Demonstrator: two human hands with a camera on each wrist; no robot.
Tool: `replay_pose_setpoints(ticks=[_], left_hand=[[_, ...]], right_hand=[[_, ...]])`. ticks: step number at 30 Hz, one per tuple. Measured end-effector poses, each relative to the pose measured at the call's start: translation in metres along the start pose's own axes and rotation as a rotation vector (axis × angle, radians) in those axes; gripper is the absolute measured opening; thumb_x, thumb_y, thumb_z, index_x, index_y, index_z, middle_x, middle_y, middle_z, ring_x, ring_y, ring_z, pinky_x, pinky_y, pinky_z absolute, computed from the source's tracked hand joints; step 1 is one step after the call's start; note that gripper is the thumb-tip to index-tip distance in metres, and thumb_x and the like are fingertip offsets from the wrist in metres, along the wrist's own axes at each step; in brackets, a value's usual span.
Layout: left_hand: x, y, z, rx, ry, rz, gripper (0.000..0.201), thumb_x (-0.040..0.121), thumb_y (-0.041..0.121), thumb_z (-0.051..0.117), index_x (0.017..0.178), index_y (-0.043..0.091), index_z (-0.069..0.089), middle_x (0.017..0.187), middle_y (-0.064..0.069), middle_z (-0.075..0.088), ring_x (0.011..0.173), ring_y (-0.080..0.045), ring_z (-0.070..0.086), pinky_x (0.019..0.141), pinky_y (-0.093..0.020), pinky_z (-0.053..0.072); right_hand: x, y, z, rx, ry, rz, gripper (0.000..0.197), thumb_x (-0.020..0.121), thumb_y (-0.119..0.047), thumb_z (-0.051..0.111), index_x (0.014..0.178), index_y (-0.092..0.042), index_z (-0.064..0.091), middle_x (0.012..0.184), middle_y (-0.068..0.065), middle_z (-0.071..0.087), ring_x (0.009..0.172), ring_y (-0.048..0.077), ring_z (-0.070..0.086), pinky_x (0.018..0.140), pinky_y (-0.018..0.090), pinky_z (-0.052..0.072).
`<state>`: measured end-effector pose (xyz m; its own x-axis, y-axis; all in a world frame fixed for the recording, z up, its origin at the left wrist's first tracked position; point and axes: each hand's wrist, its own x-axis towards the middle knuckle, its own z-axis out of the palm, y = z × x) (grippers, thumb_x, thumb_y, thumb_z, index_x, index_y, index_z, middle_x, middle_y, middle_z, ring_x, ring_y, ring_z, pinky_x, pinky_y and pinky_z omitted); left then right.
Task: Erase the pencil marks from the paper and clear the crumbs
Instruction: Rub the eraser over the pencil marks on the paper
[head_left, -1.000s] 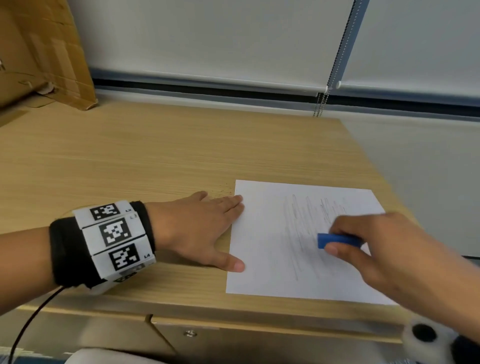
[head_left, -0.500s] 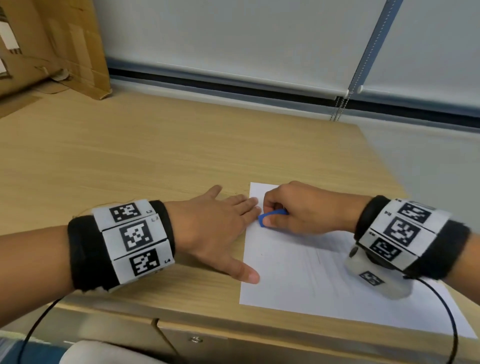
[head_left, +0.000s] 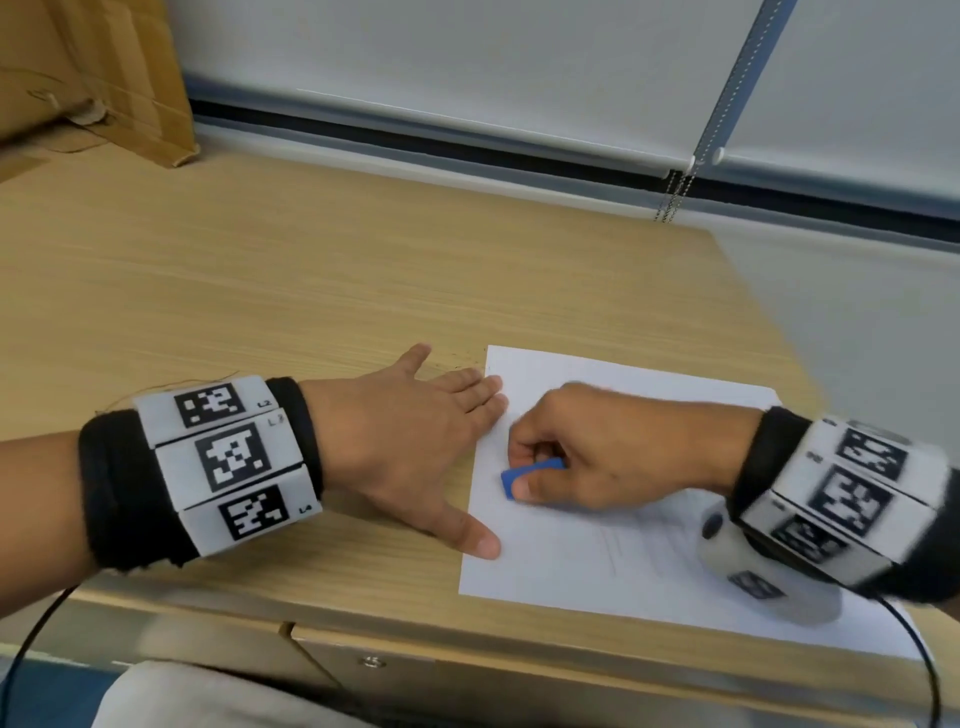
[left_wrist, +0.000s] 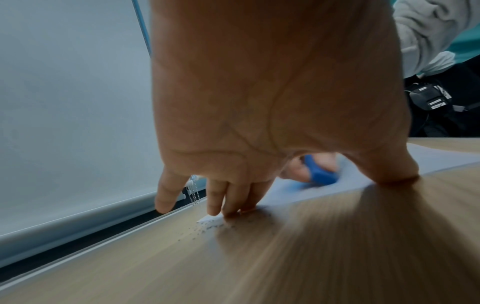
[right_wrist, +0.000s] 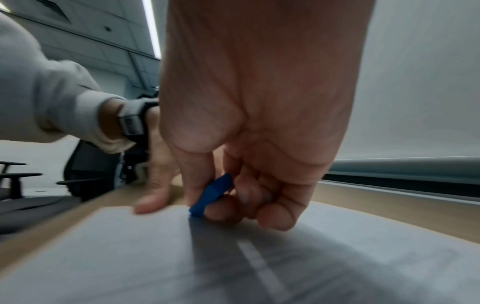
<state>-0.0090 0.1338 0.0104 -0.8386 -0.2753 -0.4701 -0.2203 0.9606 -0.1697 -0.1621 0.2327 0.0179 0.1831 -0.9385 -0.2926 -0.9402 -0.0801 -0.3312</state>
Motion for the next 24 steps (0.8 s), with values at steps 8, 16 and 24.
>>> replay_pose_setpoints(ticks=[8, 16, 24], left_hand=[[-0.001, 0.001, -0.001, 0.012, 0.001, -0.005, 0.124, 0.069, 0.092, 0.031, 0.153, 0.013, -0.015, 0.161, -0.001, -0.018, 0.147, -0.013, -0.014, 0.116, -0.054, -0.010], [-0.001, 0.001, -0.003, 0.004, -0.031, -0.010, 0.130, 0.064, 0.094, 0.034, 0.152, 0.014, -0.017, 0.160, 0.000, -0.021, 0.147, -0.011, -0.016, 0.115, -0.054, -0.013], [-0.001, 0.003, -0.006, 0.013, -0.053, -0.019, 0.132, 0.063, 0.094, 0.037, 0.152, 0.013, -0.017, 0.160, -0.001, -0.021, 0.147, -0.012, -0.016, 0.115, -0.055, -0.014]], right_hand=[[-0.004, -0.004, -0.002, 0.002, 0.028, 0.021, 0.022, 0.089, -0.038, 0.061, 0.077, -0.019, 0.064, 0.060, -0.006, 0.055, 0.053, 0.009, 0.046, 0.053, 0.018, 0.038], [-0.012, -0.013, 0.003, 0.071, -0.031, -0.012, 0.022, 0.089, -0.036, 0.062, 0.076, -0.018, 0.064, 0.056, -0.008, 0.053, 0.052, 0.008, 0.047, 0.051, 0.014, 0.035], [-0.016, -0.012, 0.002, 0.089, -0.028, 0.009, 0.021, 0.088, -0.036, 0.062, 0.078, -0.017, 0.064, 0.059, -0.007, 0.056, 0.052, 0.007, 0.046, 0.051, 0.016, 0.038]])
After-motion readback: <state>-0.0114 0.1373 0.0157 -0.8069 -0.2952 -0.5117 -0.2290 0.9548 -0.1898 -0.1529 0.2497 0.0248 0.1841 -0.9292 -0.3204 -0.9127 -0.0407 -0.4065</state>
